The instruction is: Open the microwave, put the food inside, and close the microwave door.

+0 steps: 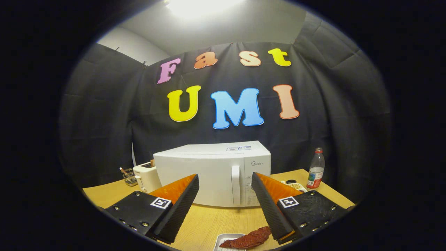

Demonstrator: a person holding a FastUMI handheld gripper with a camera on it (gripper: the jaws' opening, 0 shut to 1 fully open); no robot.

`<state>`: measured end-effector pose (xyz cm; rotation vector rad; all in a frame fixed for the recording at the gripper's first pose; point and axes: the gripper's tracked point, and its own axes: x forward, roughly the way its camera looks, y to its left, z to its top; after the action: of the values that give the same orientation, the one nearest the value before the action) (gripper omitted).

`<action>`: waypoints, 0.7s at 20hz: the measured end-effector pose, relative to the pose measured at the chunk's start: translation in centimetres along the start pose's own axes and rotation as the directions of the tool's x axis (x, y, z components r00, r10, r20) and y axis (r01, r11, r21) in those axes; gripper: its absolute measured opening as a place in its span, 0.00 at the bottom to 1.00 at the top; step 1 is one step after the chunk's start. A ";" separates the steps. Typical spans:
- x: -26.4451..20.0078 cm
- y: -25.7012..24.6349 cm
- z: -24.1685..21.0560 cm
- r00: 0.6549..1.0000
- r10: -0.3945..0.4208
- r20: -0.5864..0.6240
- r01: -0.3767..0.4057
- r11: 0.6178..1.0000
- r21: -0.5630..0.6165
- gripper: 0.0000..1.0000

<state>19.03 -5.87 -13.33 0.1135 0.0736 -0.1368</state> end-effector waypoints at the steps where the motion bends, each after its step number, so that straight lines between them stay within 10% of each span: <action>1: 1.1 -0.3 -0.5 1.000 -0.012 -0.003 0.012 1.000 0.000 0.96; 14: 10.6 -2.6 -6.5 0.993 -0.099 -0.060 0.099 0.995 -0.003 0.95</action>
<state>28.67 -9.08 -20.95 0.1140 0.1392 -0.2328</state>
